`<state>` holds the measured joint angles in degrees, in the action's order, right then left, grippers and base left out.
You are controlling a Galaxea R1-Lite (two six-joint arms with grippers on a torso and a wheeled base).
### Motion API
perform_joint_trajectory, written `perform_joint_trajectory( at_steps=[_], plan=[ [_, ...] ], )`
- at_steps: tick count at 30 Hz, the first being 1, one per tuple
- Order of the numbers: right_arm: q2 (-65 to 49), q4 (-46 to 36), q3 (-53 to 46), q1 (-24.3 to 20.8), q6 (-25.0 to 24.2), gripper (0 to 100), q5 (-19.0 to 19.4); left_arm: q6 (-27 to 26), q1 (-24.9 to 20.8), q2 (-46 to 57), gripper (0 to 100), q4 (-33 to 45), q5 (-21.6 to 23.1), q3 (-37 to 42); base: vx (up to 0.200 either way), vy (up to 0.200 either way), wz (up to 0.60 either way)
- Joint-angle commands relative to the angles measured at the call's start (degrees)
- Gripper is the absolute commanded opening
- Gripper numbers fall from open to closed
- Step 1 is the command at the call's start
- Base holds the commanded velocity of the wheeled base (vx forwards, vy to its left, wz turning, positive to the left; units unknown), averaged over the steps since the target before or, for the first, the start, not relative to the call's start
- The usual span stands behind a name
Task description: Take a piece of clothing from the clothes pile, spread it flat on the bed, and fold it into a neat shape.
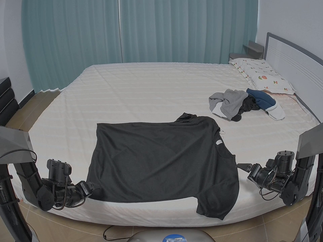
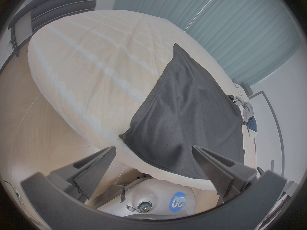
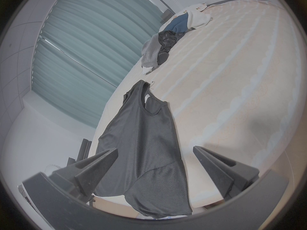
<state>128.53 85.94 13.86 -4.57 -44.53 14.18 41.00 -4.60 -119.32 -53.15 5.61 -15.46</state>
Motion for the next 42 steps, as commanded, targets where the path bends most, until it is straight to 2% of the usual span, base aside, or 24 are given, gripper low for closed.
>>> perform_joint_trajectory(
  at_steps=[1,4,20,21,27,31,38,42],
  plan=[
    [0.7,0.1,-0.1,-0.1,0.0,100,0.1,0.9,0.1,-0.7,100,-0.2,0.0,-0.8,0.000,0.000,0.00],
    [0.5,0.1,0.0,-0.3,0.0,100,0.1,2.4,0.0,-1.4,100,-1.0,0.1,-2.3,0.000,0.000,0.00],
    [0.8,0.1,-0.3,-0.6,0.1,100,-0.1,1.6,0.3,-3.9,100,-3.1,-0.2,-1.2,0.000,0.000,0.00],
    [0.8,0.4,-0.4,-0.6,0.1,100,-0.3,1.6,0.2,-3.8,0,-3.1,-0.2,-1.2,0.000,0.000,0.00],
    [0.6,1.6,-2.2,-0.5,1.7,100,-0.3,1.5,0.3,-3.6,0,-3.2,-0.7,0.6,0.000,0.000,0.00],
    [0.9,1.6,-4.2,-0.6,4.7,100,0.1,-1.1,0.6,-3.5,0,-3.1,-4.1,1.3,0.000,0.000,0.00],
    [4.1,1.8,-6.2,-1.4,10.5,100,0.1,-3.6,1.7,-2.4,0,-2.9,-4.6,2.8,0.000,0.000,0.00],
    [4.7,1.8,-6.4,-2.3,11.0,100,0.2,-5.7,2.8,-1.0,0,-2.9,-4.6,4.0,0.000,0.000,0.00]
  ],
)
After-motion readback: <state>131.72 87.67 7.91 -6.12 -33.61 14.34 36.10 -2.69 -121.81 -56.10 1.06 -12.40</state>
